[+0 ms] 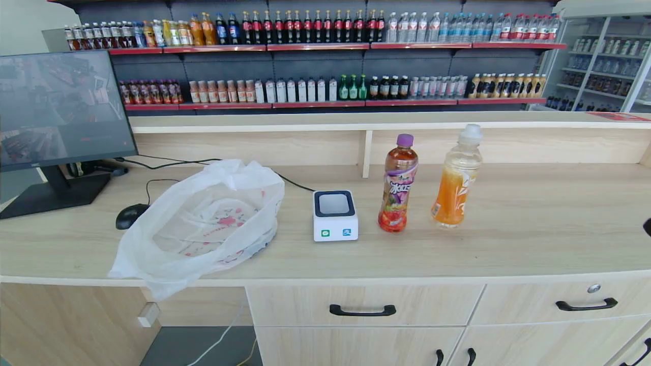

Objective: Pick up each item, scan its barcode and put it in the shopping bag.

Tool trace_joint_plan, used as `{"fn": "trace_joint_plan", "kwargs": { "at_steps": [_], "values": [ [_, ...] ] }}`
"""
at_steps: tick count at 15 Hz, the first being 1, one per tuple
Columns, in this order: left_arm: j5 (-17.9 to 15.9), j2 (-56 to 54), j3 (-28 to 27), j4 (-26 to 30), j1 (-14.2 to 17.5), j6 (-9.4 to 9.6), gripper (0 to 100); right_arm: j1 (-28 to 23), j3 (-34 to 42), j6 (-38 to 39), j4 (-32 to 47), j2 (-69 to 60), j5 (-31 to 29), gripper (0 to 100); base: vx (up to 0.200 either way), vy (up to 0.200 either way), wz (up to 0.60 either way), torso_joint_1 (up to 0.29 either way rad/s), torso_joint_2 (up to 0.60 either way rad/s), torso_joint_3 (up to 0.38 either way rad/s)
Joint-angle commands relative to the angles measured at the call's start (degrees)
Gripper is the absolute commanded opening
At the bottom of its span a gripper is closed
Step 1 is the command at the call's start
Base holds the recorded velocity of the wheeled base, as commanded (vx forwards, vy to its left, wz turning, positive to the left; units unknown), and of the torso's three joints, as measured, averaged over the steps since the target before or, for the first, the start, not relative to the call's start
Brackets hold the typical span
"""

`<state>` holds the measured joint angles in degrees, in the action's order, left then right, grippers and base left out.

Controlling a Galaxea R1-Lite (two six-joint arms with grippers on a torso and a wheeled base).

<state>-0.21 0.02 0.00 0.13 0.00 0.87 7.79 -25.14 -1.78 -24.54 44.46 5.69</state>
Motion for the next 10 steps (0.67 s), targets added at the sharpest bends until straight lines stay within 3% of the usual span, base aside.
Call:
{"fn": "trace_joint_plan", "kwargs": {
  "at_steps": [1,4,8,10],
  "values": [
    [0.03,-0.02,0.00,-0.05,0.00,0.01,100,2.67,2.11,0.37,-18.26,20.58,0.02,100,0.000,0.000,0.00,0.000,0.00,0.000],
    [0.03,-0.02,0.00,0.04,0.00,0.01,100,5.92,-0.18,1.25,-33.29,33.24,-0.24,100,0.000,0.000,0.00,0.000,0.00,0.000],
    [0.03,-0.02,0.00,0.04,0.00,0.01,100,11.55,-3.69,0.99,-40.41,41.76,-2.62,100,0.000,0.000,0.00,0.000,0.00,0.000],
    [-0.06,-0.02,0.00,0.04,0.00,0.01,100,13.13,-3.52,0.99,-50.08,47.65,-2.70,100,0.000,0.000,0.00,0.000,0.00,0.000]
  ]
}}
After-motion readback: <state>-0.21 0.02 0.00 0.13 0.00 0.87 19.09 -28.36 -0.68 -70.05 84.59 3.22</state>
